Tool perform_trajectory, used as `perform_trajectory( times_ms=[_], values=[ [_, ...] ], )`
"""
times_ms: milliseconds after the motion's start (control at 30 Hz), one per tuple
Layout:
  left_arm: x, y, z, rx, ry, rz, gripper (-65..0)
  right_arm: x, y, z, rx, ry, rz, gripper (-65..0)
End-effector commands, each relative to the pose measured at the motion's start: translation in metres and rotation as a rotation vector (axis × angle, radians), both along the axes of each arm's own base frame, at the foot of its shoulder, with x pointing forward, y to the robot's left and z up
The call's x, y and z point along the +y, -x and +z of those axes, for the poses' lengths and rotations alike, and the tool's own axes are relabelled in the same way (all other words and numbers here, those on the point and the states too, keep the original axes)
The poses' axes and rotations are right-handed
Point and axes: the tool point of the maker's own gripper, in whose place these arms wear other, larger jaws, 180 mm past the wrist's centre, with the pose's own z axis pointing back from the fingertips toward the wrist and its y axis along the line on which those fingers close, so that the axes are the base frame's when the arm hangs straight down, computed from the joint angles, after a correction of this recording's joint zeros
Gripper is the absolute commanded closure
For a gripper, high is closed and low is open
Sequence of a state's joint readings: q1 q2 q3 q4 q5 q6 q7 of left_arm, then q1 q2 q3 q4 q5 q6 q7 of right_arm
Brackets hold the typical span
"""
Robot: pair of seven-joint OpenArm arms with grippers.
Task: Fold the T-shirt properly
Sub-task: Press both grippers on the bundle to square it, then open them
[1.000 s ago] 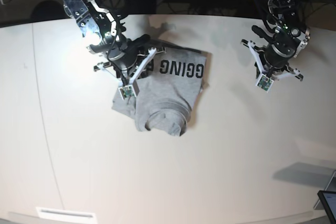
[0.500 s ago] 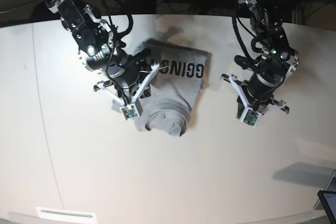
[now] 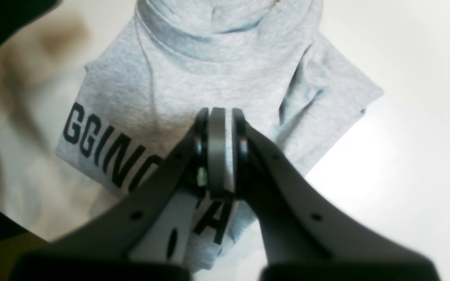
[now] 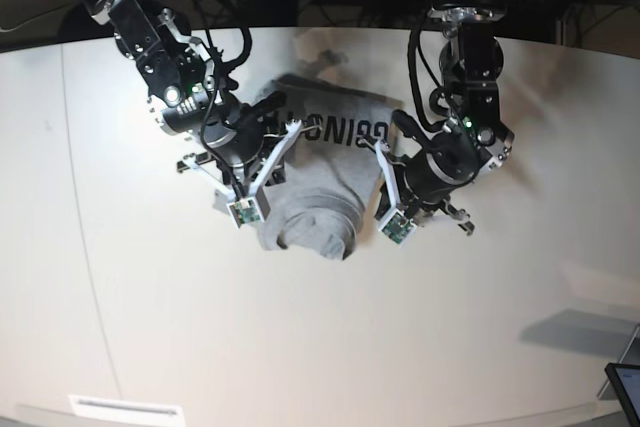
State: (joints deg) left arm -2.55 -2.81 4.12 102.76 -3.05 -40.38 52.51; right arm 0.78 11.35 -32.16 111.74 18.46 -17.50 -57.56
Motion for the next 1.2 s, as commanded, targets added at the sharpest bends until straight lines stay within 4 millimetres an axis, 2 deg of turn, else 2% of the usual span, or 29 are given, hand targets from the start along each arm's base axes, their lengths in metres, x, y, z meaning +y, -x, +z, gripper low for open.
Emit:
perform_trajectory(
  times_ms=[0,233,333,433,600,667,800,933,1033,1167],
  values=[
    [-0.003,-0.011,0.006,-0.023,0.023,-0.003,0.0,0.0,-0.008,0.011,-0.046,-0.013,-0.006,-3.0],
    [-0.009,-0.027,-0.041,0.131,0.06,0.012,0.0,0.001,-0.007,0.011,-0.042,-0.013,-0.002,-3.0],
    [-0.01,-0.024,-0.049,0.157,0.066,0.013,0.0,0.0,-0.004,0.007,-0.033,-0.014,-0.006,-3.0],
    [-0.009,-0.028,-0.03,0.097,0.062,0.014,0.0,0.0,-0.003,0.007,-0.032,-0.013,-0.006,-3.0],
    [0.004,-0.028,0.033,-0.106,0.008,0.004,0.0,-0.002,0.0,0.006,-0.053,-0.017,-0.009,-2.9],
    [0.012,-0.021,0.049,-0.179,0.015,0.013,0.0,-0.008,-0.005,0.01,-0.112,-0.014,-0.015,-2.9],
    [0.033,0.002,0.058,-0.28,0.099,0.064,0.0,-0.029,-0.017,0.026,-0.314,-0.019,-0.043,-2.9],
    [0.041,0.025,0.06,-0.378,0.206,0.068,0.0,-0.049,-0.023,0.058,-0.586,-0.029,-0.052,-2.9],
    [0.042,0.037,0.069,-0.451,0.244,0.007,0.0,-0.053,-0.02,0.077,-0.754,0.019,-0.03,-2.9],
    [0.044,0.06,0.078,-0.522,0.299,-0.039,0.0,-0.05,-0.001,0.086,-0.9,0.106,0.026,-2.9]
  ],
)
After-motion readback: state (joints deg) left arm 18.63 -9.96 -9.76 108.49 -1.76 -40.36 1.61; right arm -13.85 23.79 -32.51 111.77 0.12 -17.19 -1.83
